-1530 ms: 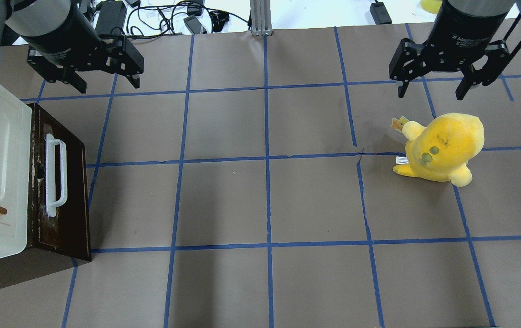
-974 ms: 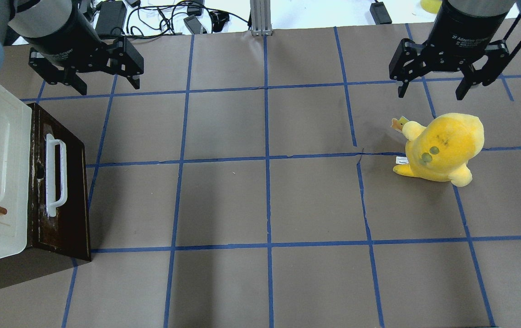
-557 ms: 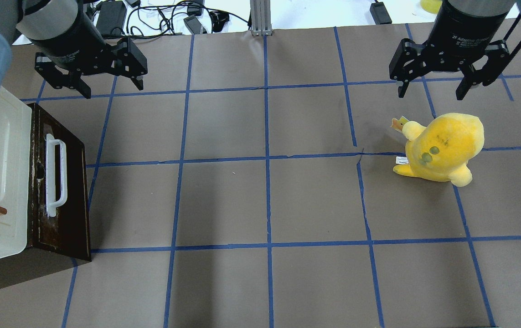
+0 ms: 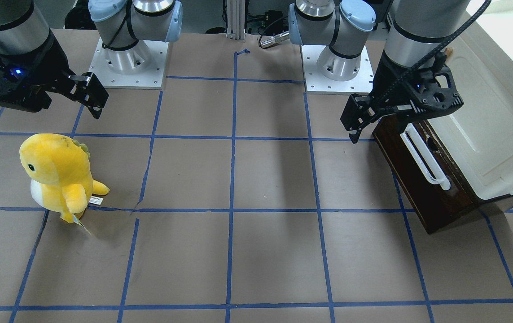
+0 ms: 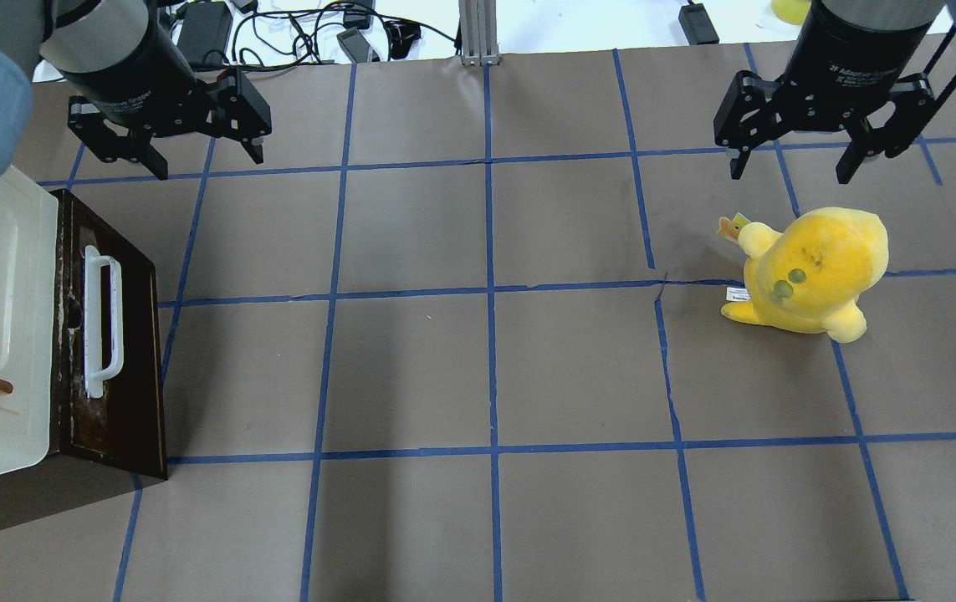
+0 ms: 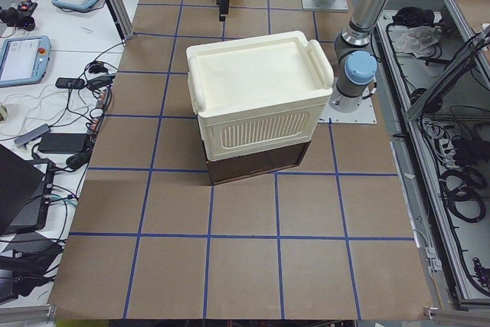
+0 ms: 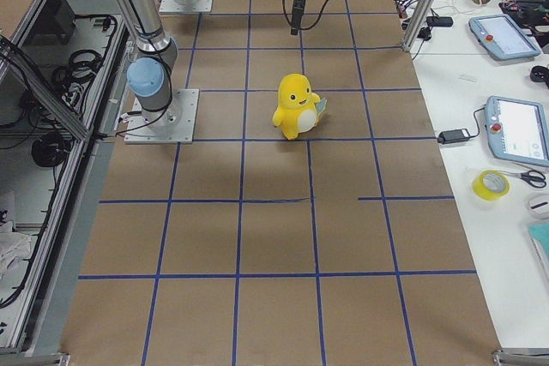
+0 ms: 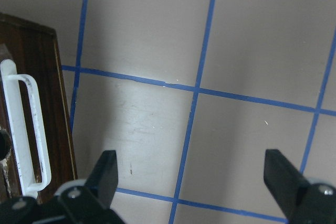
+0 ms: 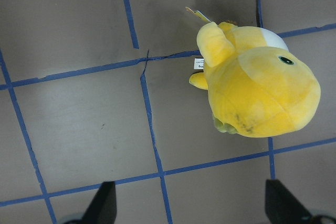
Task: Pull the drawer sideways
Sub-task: 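Move the left gripper toward the white handle on the wooden drawer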
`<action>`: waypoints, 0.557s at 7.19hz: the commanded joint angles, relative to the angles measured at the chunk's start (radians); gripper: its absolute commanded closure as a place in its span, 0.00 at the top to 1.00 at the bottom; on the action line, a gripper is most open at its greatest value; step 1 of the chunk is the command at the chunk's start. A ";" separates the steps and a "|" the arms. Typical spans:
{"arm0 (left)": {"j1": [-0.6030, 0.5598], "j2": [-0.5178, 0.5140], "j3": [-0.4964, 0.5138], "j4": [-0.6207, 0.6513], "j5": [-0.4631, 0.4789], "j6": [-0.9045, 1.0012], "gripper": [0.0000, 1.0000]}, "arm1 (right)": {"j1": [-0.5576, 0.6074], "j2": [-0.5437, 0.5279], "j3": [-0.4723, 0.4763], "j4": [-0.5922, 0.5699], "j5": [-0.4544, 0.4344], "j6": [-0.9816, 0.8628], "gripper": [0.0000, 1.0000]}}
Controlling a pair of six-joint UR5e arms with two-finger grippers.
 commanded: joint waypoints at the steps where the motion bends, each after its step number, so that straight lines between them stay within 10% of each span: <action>1: -0.059 -0.049 -0.047 0.007 0.159 -0.124 1.00 | -0.001 0.000 0.000 0.000 0.000 0.000 1.00; 4: -0.082 -0.112 -0.174 -0.001 0.499 -0.139 1.00 | 0.000 0.000 0.000 0.000 0.000 0.000 1.00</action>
